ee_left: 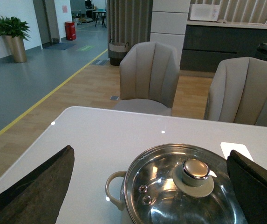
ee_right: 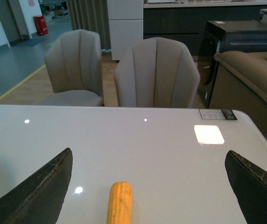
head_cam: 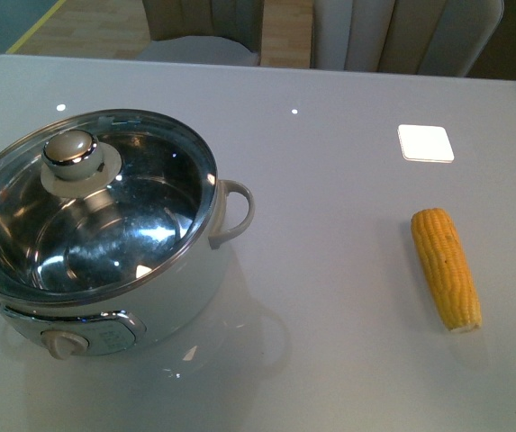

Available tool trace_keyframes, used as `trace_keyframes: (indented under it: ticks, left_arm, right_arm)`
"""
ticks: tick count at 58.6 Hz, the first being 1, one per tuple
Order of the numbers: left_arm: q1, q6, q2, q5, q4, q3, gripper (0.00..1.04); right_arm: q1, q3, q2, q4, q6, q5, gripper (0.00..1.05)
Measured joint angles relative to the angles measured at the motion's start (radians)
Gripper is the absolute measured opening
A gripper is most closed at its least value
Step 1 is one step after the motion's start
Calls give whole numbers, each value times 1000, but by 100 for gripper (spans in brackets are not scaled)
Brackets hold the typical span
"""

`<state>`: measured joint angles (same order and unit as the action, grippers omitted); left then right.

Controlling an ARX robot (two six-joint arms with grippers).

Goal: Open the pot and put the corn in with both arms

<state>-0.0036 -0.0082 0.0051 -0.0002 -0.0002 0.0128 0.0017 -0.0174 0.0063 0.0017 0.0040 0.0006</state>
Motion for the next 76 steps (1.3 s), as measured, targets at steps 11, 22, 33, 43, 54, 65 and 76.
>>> trace_keyframes:
  ticks: [11, 22, 33, 43, 54, 65, 76]
  left_arm:
    - [0, 0, 0, 0, 0, 0, 98]
    - [0, 0, 0, 0, 0, 0, 98]
    - [0, 0, 0, -1, 0, 0, 98]
    - [-124, -28, 307, -278, -180, 147, 98]
    - [-149, -29, 686, -232, 179, 265, 98]
    - [-186, -13, 1194, -220, 579, 380, 98]
    - [-240, 14, 1532, -191, 795, 471, 98]
  right_arm:
    - [0, 0, 0, 0, 0, 0, 96]
    - [0, 0, 0, 0, 0, 0, 96]
    - [0, 0, 0, 0, 0, 0, 96]
    - [0, 0, -1, 0, 0, 1, 96]
    - [0, 0, -1, 0, 0, 1, 96]
    - [0, 0, -1, 0, 0, 1, 96]
    - [0, 0, -1, 0, 0, 1, 96]
